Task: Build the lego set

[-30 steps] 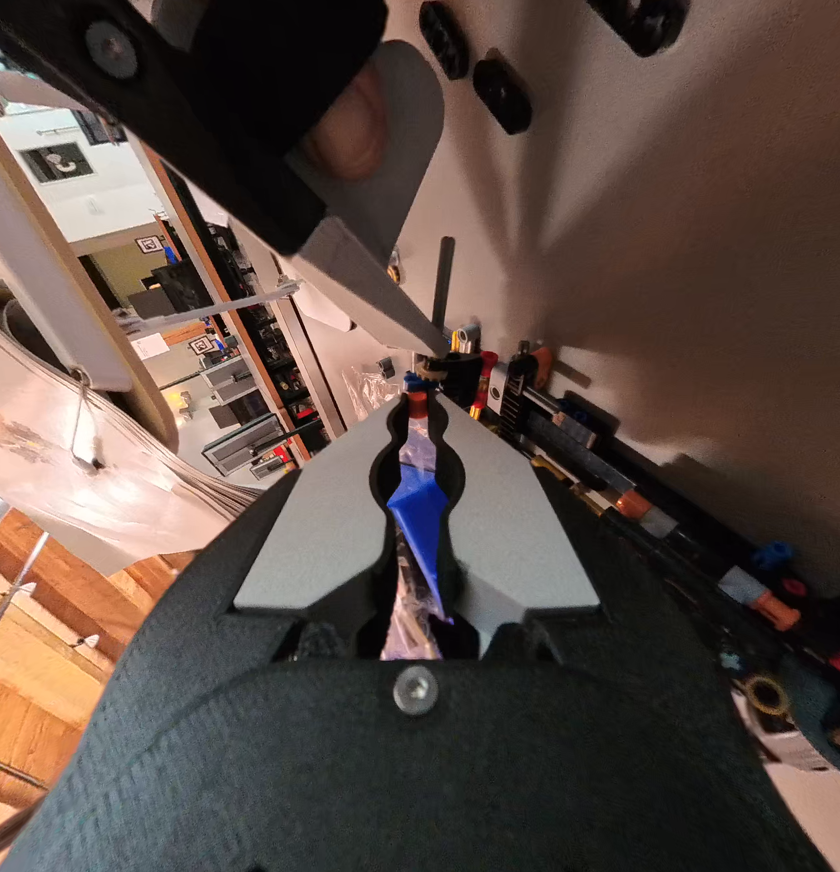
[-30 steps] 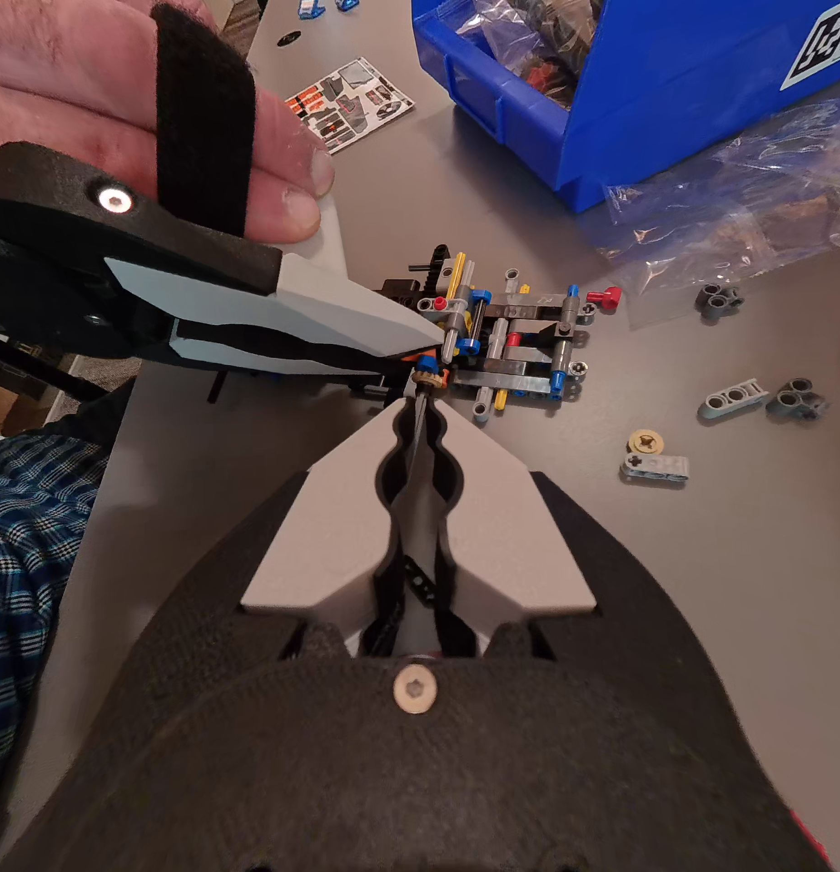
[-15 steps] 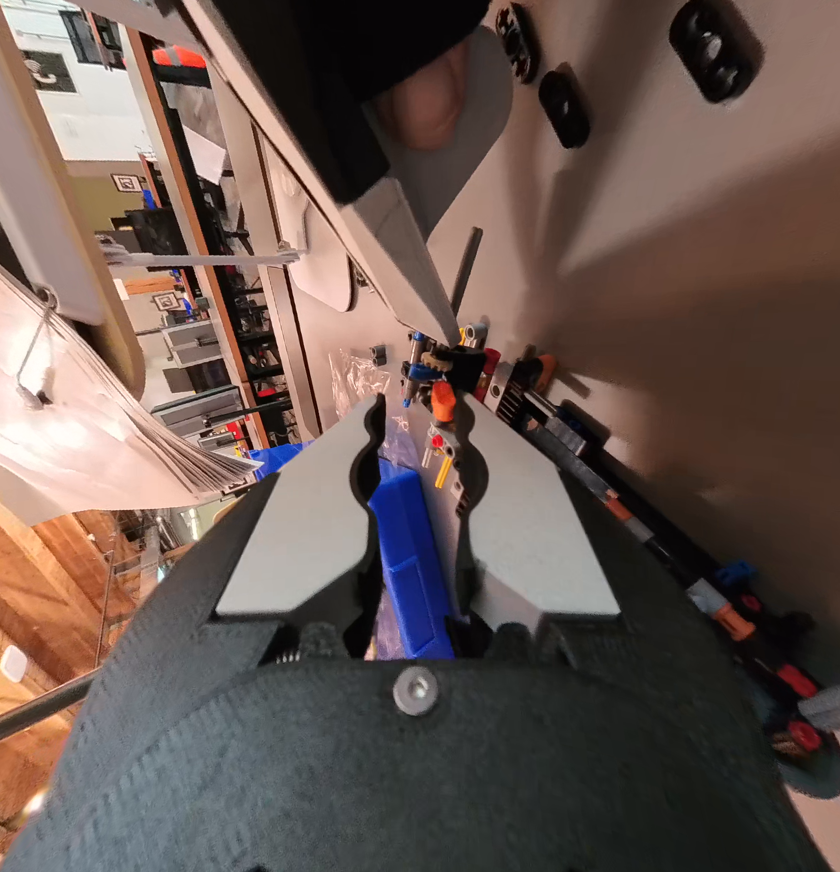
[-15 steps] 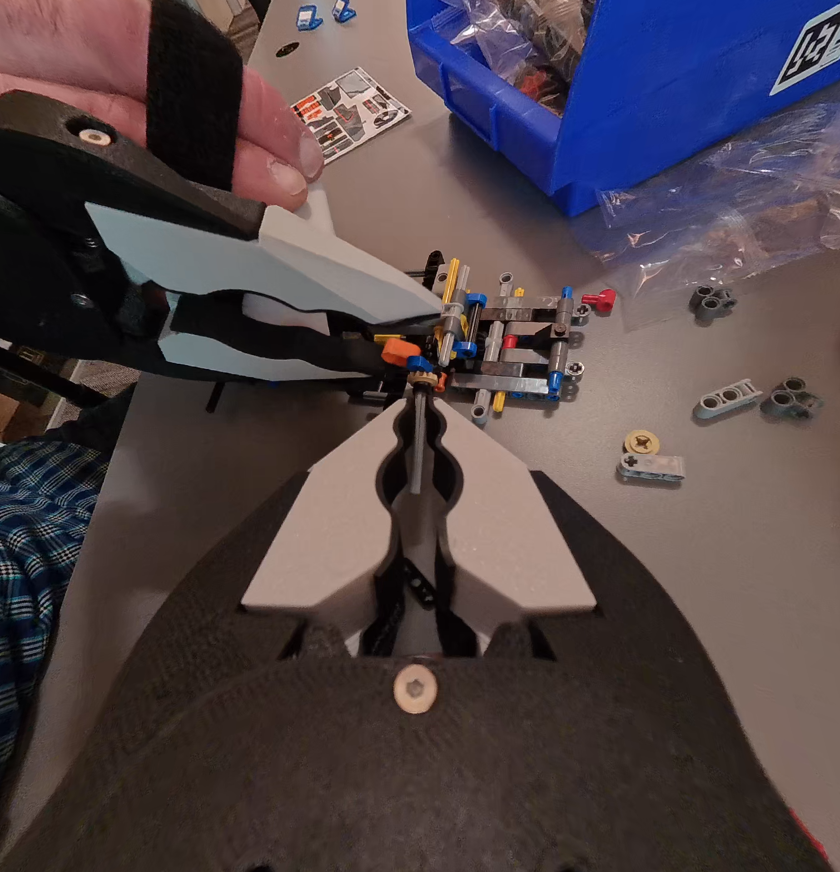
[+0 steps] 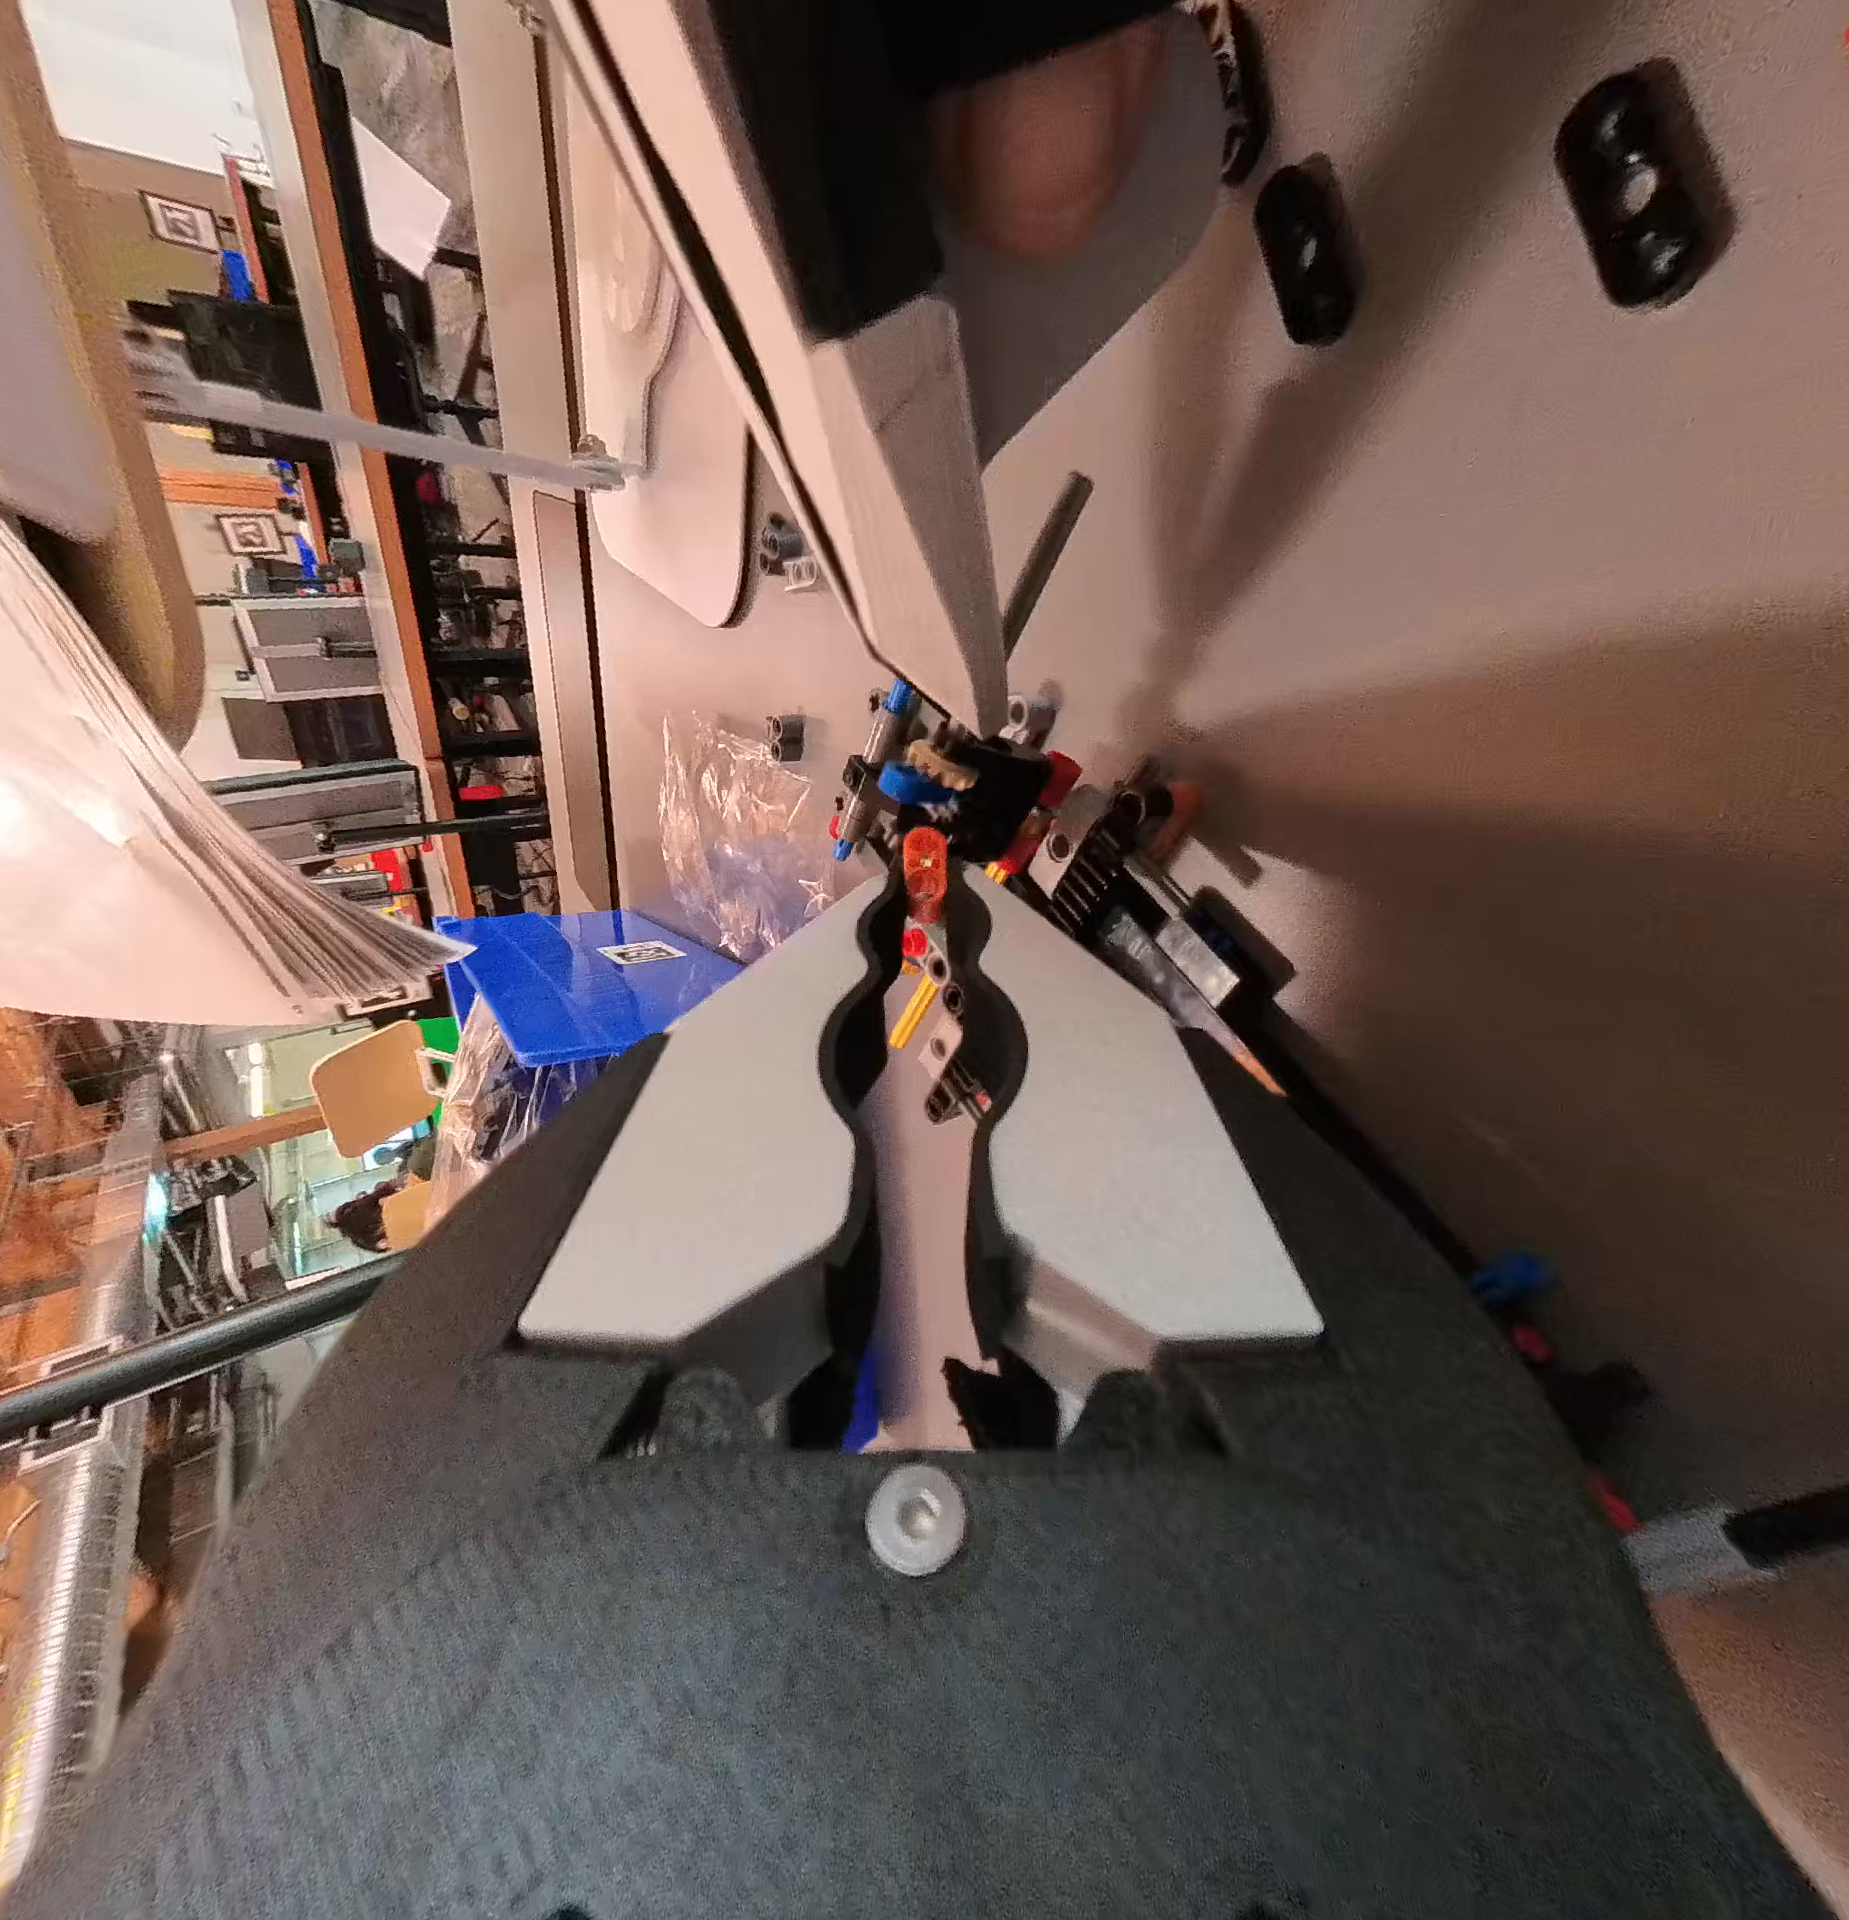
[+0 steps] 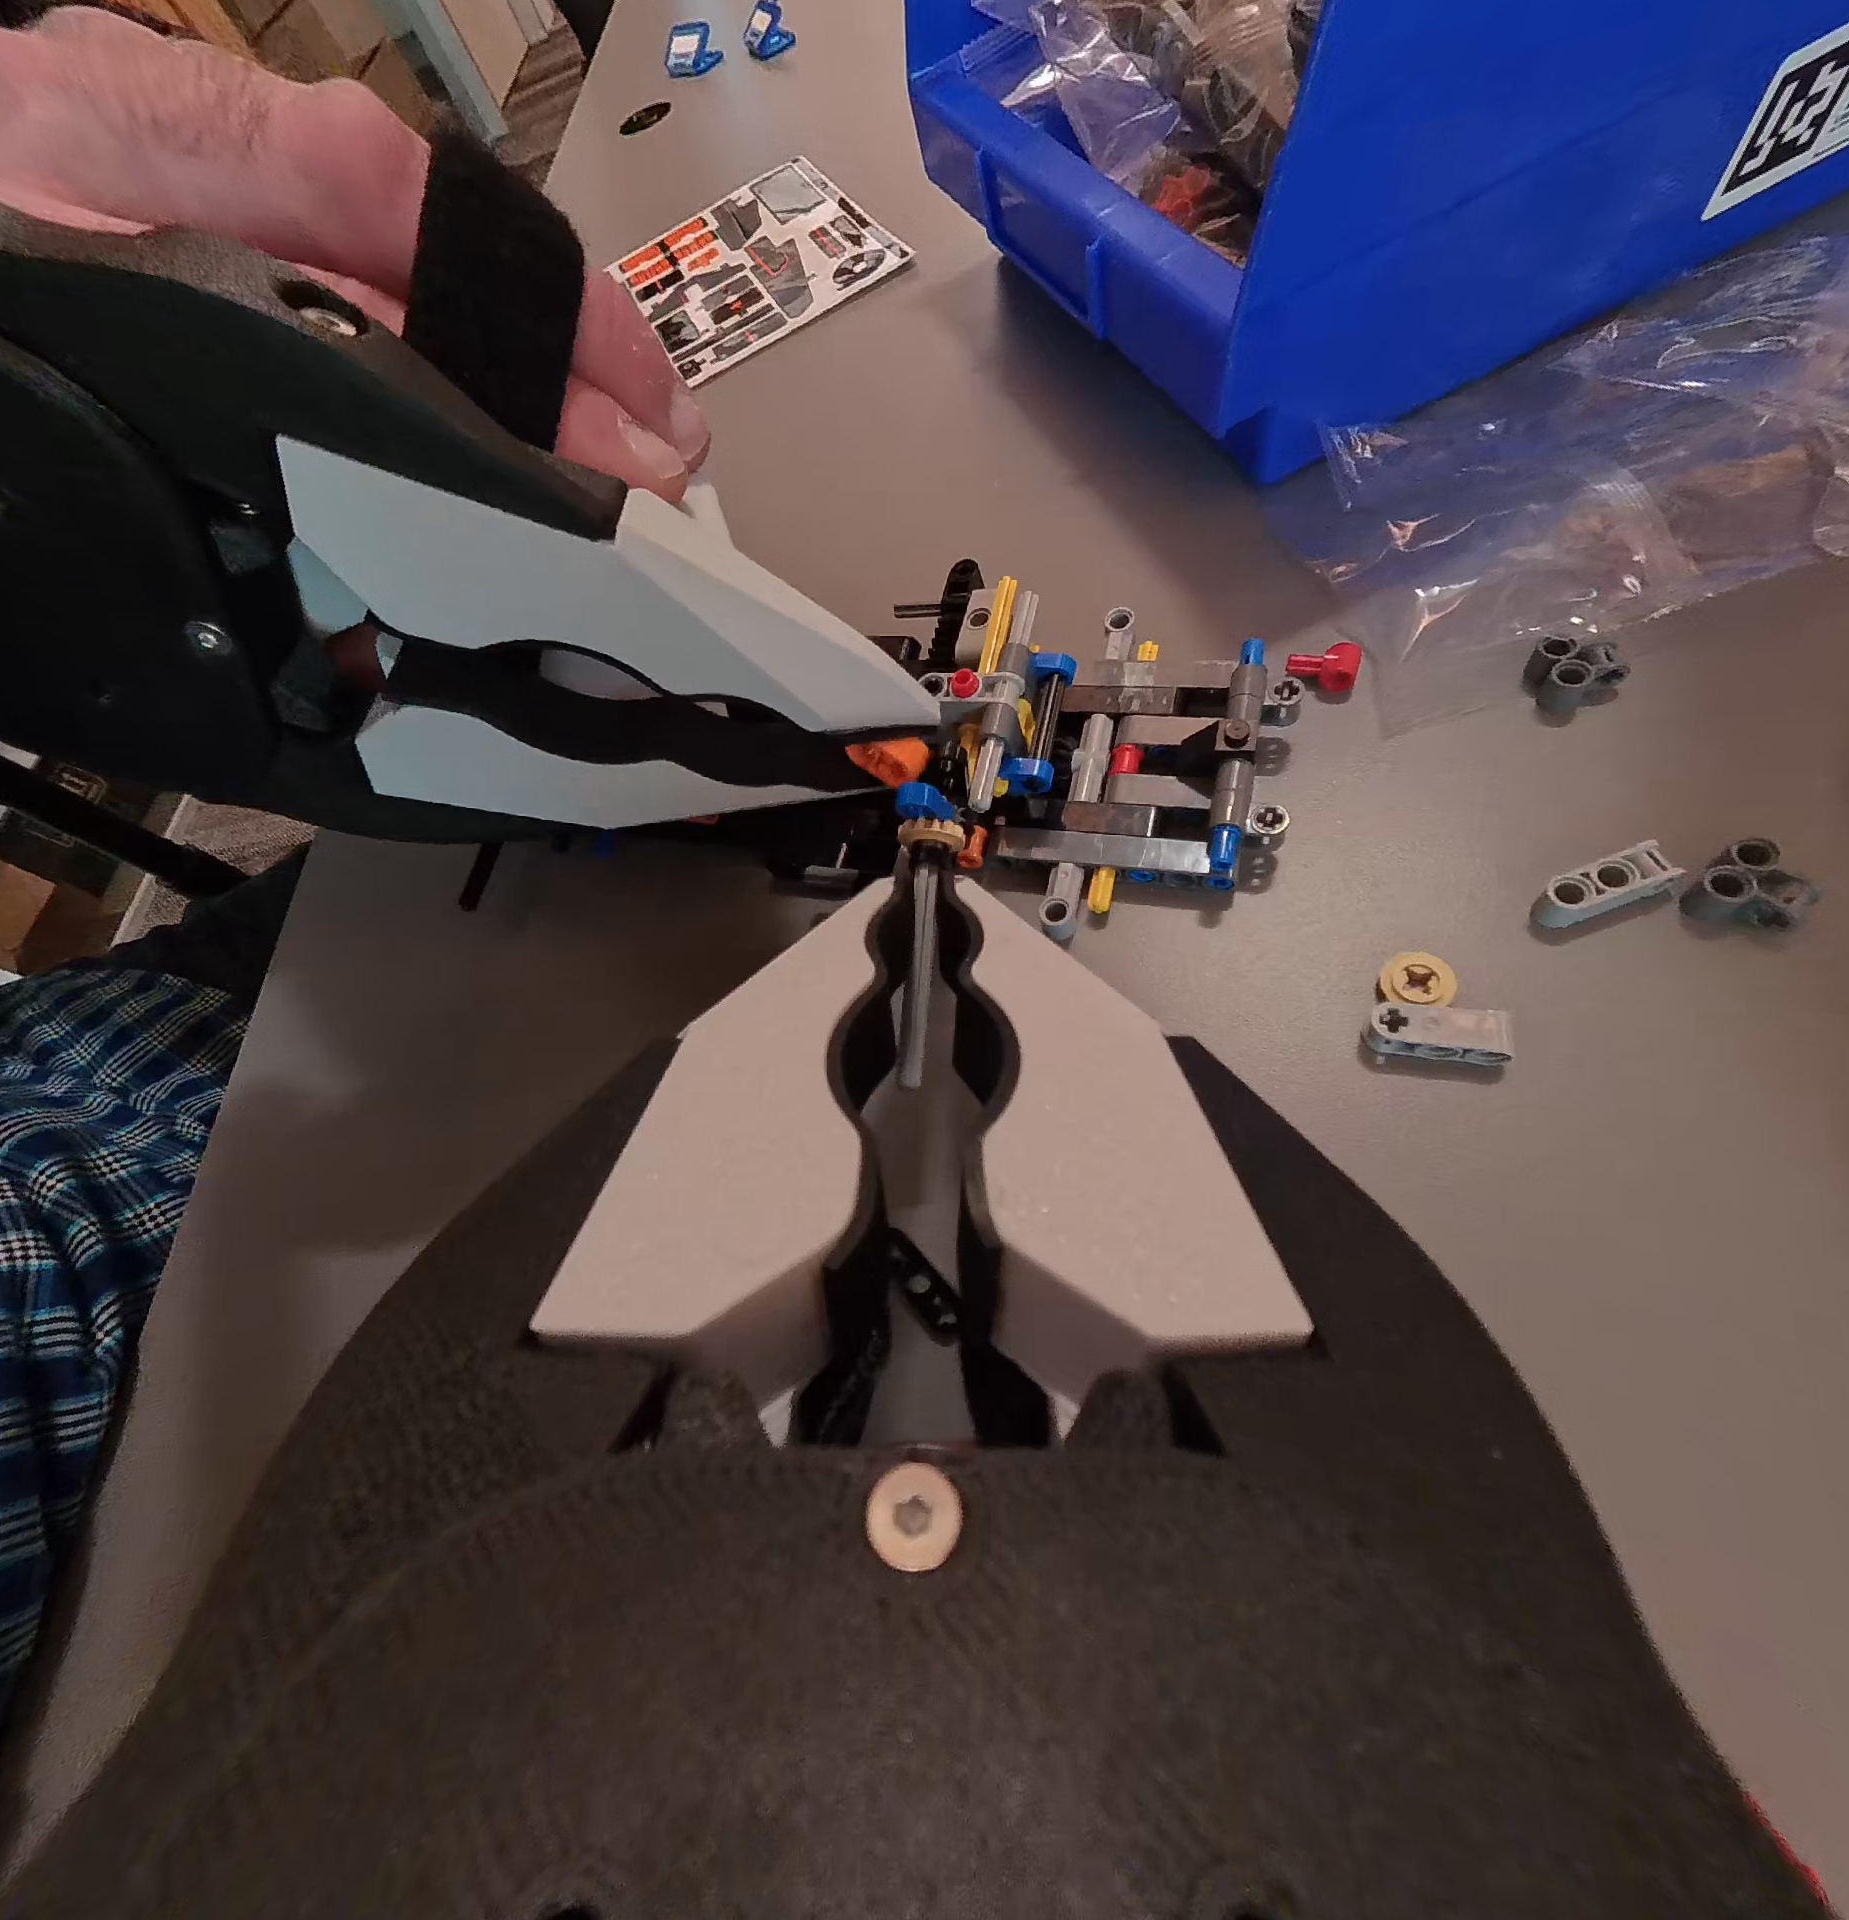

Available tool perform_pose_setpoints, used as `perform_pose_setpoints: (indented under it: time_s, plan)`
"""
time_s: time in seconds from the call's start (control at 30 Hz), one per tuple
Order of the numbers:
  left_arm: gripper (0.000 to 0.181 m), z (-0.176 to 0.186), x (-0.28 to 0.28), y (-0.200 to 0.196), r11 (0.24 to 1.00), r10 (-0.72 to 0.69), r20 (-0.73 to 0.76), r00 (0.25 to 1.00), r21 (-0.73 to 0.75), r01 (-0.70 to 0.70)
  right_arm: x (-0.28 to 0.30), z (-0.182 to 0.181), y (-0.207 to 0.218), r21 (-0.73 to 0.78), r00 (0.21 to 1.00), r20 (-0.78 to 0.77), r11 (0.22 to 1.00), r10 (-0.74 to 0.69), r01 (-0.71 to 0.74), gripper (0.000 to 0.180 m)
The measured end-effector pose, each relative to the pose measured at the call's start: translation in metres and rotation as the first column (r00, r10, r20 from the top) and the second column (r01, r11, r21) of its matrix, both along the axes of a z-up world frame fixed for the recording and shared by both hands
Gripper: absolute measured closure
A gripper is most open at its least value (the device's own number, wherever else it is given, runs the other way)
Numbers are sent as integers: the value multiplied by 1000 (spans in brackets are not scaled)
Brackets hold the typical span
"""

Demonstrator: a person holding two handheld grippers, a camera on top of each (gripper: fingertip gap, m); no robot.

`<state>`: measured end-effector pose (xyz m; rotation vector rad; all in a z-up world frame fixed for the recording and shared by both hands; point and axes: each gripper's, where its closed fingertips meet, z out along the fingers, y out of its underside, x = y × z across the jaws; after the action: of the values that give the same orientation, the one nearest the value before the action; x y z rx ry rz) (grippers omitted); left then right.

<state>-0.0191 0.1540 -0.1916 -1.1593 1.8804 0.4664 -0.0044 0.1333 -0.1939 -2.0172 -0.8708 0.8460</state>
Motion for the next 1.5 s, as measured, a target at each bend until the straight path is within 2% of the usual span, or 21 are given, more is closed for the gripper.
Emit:
perform_pose_setpoints:
  time_s: [0.03, 0.13, 0.3, 0.4, 0.6, 0.77, 0.87, 1.0, 1.13, 1.2, 1.4, 1.5]
  plan:
    - [175, 0, 0, 0, 1000, -2, 4, 1000, 1, 2, 0, 0, 0, 4, 1000, -2, 1000, 2, -2, 179]
    - [175, 7, -1, 0, 1000, 3, 31, 1000, 14, -3, -1, 3, -1, 28, 1000, 0, 1000, 11, -10, 177]
    - [175, 35, 3, -7, 984, -82, 86, 993, 162, 67, 6, 28, 0, 80, 999, -49, 997, 15, -11, 163]
    - [174, 55, 11, -22, 963, -183, 149, 972, 227, 146, 3, 58, -8, 149, 977, -180, 985, 112, -85, 160]
    - [175, 75, 18, -37, 951, -256, 205, 945, 228, 208, -6, 87, -28, 260, 924, -254, 940, 286, -220, 172]
    - [174, 77, 19, -41, 949, -270, 234, 934, 229, 217, -6, 89, -31, 249, 909, -281, 938, 306, -239, 176]
    - [175, 84, 21, -44, 943, -291, 258, 921, 239, 231, -4, 93, -32, 253, 897, -295, 932, 329, -258, 170]
    - [175, 87, 22, -46, 939, -306, 271, 913, 241, 244, -3, 96, -34, 237, 879, -332, 932, 343, -275, 171]
    - [175, 88, 23, -47, 942, -305, 286, 908, 232, 243, -1, 94, -33, 218, 879, -332, 934, 342, -282, 169]
    - [175, 90, 23, -46, 943, -297, 296, 908, 239, 231, -2, 96, -36, 214, 866, -351, 931, 357, -297, 174]
    - [175, 88, 24, -45, 949, -281, 300, 912, 229, 217, -2, 94, -35, 193, 862, -370, 936, 347, -295, 175]
    - [169, 90, 25, -45, 957, -266, 327, 907, 203, 208, 1, 94, -33, 204, 862, -375, 938, 340, -281, 175]
